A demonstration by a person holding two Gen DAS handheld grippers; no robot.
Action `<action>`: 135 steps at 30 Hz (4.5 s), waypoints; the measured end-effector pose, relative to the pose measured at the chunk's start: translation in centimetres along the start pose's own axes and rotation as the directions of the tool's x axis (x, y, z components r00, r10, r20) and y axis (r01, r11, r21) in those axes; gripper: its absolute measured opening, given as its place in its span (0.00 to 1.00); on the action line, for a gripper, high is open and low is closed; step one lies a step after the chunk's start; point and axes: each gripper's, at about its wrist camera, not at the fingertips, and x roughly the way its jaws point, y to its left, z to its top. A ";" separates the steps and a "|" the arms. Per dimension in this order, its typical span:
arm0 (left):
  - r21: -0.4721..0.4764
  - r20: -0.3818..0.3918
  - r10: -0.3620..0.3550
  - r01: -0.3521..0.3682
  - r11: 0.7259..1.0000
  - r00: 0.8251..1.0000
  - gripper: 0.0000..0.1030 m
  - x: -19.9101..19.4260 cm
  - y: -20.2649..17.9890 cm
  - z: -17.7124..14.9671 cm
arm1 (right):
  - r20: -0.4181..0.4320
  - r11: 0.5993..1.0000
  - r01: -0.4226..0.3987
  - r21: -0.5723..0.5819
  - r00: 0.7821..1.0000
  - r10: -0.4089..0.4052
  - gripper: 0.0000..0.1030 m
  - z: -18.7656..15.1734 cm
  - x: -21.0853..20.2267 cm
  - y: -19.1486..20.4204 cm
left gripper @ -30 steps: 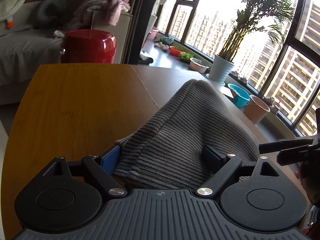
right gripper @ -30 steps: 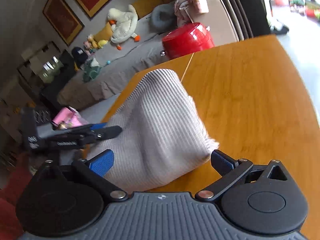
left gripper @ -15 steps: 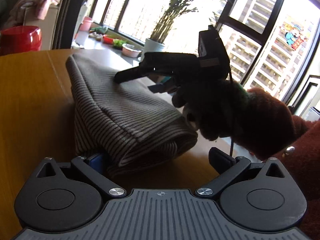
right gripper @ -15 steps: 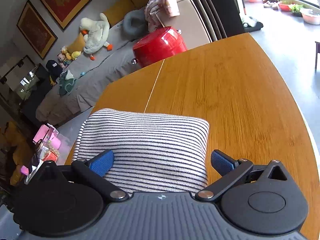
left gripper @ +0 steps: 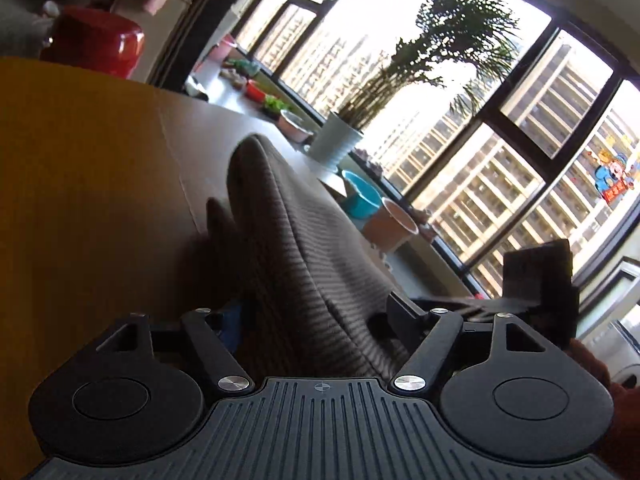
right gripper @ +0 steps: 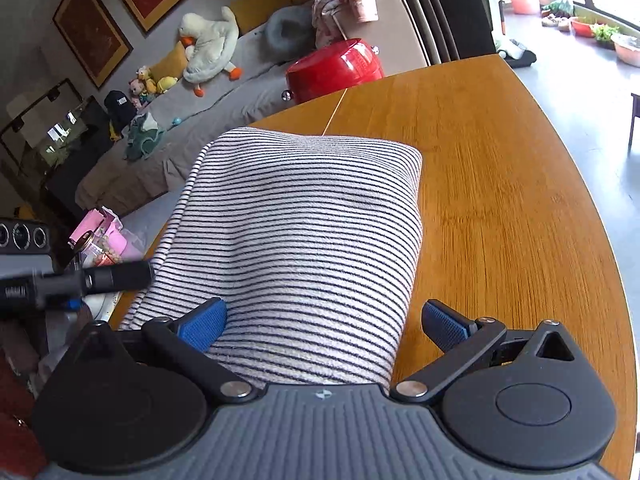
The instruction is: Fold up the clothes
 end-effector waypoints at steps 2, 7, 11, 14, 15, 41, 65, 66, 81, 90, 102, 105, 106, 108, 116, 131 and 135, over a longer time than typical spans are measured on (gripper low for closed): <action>0.057 -0.008 -0.019 0.019 0.998 1.000 0.83 1.3 -1.4 -0.7 | 0.025 0.999 0.041 0.002 0.999 -0.041 1.00 0.8 -0.2 -0.6; 0.055 0.010 -0.031 0.030 0.998 0.999 0.85 1.1 -1.1 -0.9 | 0.084 0.989 0.145 0.000 0.986 -0.144 1.00 2.9 -0.7 -2.0; 0.031 0.031 -0.034 0.033 0.999 0.999 0.86 0.5 -0.3 -0.9 | 0.137 0.981 0.177 -0.081 0.977 -0.165 1.00 2.9 -1.6 -1.0; 0.014 0.046 -0.036 0.036 0.999 0.998 0.86 0.0 0.4 -0.8 | 0.265 0.977 0.166 -0.132 0.956 -0.127 1.00 2.0 -3.8 0.0; 0.002 0.054 -0.032 0.032 0.999 0.998 0.85 -0.2 0.7 -0.8 | 0.318 0.975 0.164 -0.150 0.942 -0.110 1.00 1.7 -4.8 0.5; -0.163 0.115 0.266 -0.246 0.955 0.957 0.84 -3.2 0.1 1.3 | 0.395 0.421 0.406 -0.811 0.911 -0.117 0.32 -3.0 -3.6 9.2; -0.064 0.033 0.115 -0.113 0.992 0.993 0.87 7.6 -2.5 6.0 | 0.282 0.448 0.286 -0.847 0.956 -0.078 0.73 -6.3 -5.4 7.2; -0.051 0.035 0.126 -0.124 0.991 0.991 0.87 7.6 -2.4 5.6 | 0.268 0.510 0.257 -0.821 0.962 -0.054 0.83 -5.4 -6.5 6.7; 0.009 0.026 0.160 -0.160 0.987 0.987 0.88 7.2 -2.6 4.6 | 0.201 0.845 0.177 -0.504 0.976 -0.084 1.00 -1.2 -3.2 -0.4; 0.050 0.020 0.180 -0.181 0.982 0.983 0.91 7.3 -3.0 3.6 | 0.188 0.926 0.016 -0.376 0.980 0.059 1.00 2.6 -7.8 -1.7; -0.085 -0.059 0.145 -0.150 0.985 0.988 0.91 5.4 -2.3 1.8 | 0.138 0.938 0.159 -0.309 0.983 -0.122 1.00 2.6 -1.5 -4.5; -0.076 -0.072 0.130 -0.135 0.988 0.989 0.85 6.1 -2.8 2.0 | 0.155 0.922 0.183 -0.341 0.978 -0.137 1.00 2.0 -2.4 -4.0; -0.064 -0.076 0.130 -0.135 0.989 0.989 0.84 6.4 -3.1 2.1 | 0.172 0.912 0.201 -0.358 0.974 -0.148 1.00 2.1 -2.8 -3.8; -0.044 -0.082 0.136 -0.140 0.989 0.987 0.83 6.9 -3.5 2.2 | 0.215 0.897 0.236 -0.375 0.963 -0.164 1.00 2.6 -4.0 -3.5; -0.026 -0.107 0.152 -0.155 0.988 0.983 0.83 7.9 -3.7 1.9 | 0.305 0.912 0.165 -0.376 0.951 -0.047 1.00 8.4 -4.5 -1.4; -0.113 -0.033 0.071 -0.074 0.991 0.997 0.82 4.8 -3.0 3.0 | 0.076 0.912 0.101 -0.397 0.994 -0.076 1.00 10.3 1.5 -2.2; -0.159 -0.093 0.048 -0.063 0.985 0.994 0.82 7.3 -2.5 2.8 | 0.040 0.933 0.040 -0.359 0.999 -0.028 0.83 8.0 -1.2 -4.9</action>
